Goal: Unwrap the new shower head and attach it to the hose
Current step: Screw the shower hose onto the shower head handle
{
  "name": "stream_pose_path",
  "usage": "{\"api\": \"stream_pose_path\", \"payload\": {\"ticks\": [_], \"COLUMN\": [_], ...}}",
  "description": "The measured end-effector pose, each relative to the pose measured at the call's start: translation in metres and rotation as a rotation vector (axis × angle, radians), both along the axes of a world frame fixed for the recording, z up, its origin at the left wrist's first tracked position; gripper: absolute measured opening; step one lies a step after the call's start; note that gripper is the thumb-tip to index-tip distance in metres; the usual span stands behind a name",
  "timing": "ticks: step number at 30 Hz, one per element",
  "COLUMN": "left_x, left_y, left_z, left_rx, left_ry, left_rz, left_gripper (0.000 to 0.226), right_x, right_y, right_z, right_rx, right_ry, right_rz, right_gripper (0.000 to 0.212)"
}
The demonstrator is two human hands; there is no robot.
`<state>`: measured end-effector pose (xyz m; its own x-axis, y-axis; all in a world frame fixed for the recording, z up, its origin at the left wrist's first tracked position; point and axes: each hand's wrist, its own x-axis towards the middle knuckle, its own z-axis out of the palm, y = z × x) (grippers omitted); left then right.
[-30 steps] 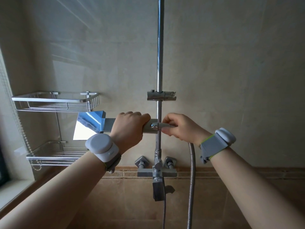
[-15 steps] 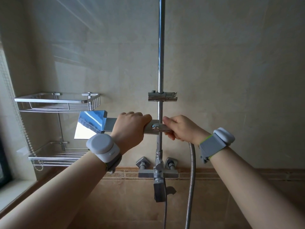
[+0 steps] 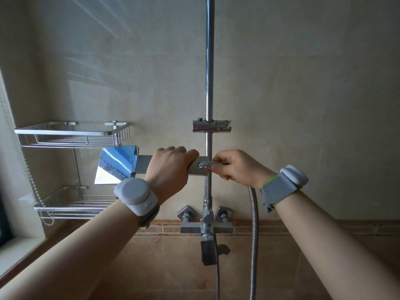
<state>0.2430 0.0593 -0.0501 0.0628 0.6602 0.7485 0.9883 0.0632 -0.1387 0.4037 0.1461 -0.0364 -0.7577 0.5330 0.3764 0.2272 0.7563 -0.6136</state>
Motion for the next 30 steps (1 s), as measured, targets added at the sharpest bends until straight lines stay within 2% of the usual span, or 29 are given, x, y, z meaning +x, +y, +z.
{"api": "stream_pose_path", "payload": {"ticks": [5,10,17,21,30], "left_x": [0.001,0.008,0.018,0.024,0.045], "left_y": [0.002,0.003,0.013,0.018,0.028], "left_z": [0.003,0.013,0.023,0.028,0.039], "left_rx": [-0.022,-0.037,-0.116,-0.144,-0.201], "left_ry": [-0.039,-0.036,0.058,0.145,0.291], "left_rz": [0.035,0.105,0.152,0.168,0.182], "left_gripper": [0.042,0.018,0.016,0.019,0.033], "right_x": [-0.003,-0.002,-0.001,-0.002,-0.010], "right_y": [0.003,0.012,0.017,0.016,0.006], "right_z": [-0.004,-0.010,-0.015,-0.014,-0.005], "right_rx": [0.012,0.019,-0.026,0.105,0.451], "right_ry": [0.073,0.078,0.098,0.011,-0.019], "right_rz": [-0.010,-0.061,-0.060,-0.093,-0.341], "right_gripper": [0.024,0.026,0.028,0.039,0.022]}}
